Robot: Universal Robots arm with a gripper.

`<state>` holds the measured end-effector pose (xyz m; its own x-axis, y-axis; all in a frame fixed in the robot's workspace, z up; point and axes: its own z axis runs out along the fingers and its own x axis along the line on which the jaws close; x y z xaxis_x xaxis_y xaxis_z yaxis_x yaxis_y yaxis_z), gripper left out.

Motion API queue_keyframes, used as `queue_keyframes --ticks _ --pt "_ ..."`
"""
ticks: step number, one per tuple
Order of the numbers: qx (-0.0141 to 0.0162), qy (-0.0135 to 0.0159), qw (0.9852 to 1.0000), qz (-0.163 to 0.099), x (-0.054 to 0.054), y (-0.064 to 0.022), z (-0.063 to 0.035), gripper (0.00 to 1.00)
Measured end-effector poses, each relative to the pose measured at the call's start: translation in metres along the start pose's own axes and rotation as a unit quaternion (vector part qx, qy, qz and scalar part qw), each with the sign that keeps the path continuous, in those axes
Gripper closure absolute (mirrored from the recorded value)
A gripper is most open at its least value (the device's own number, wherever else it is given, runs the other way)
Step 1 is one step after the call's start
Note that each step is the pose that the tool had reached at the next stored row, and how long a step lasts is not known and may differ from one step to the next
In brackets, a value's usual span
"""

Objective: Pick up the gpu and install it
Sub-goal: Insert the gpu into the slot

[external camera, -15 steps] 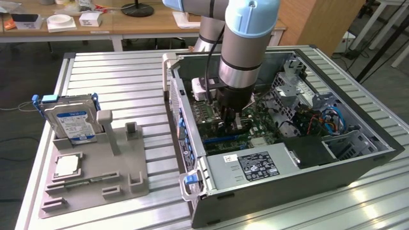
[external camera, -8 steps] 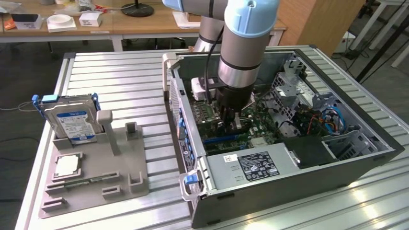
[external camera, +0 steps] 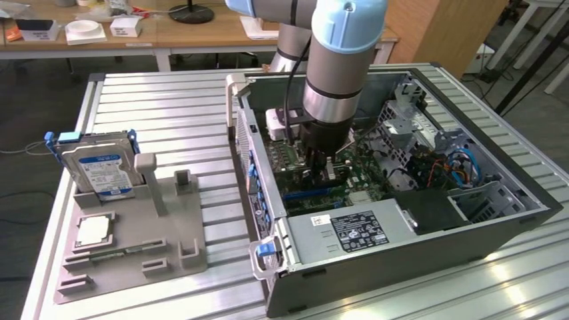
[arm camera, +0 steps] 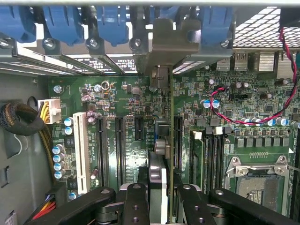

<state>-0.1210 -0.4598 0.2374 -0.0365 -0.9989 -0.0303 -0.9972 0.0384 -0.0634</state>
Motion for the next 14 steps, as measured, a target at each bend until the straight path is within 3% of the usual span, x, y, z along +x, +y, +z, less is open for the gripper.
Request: queue_keyframes --ticks 14 --pt "0.0001 -0.0001 1.0000 0.000 0.0003 0.0001 0.0016 0.72"
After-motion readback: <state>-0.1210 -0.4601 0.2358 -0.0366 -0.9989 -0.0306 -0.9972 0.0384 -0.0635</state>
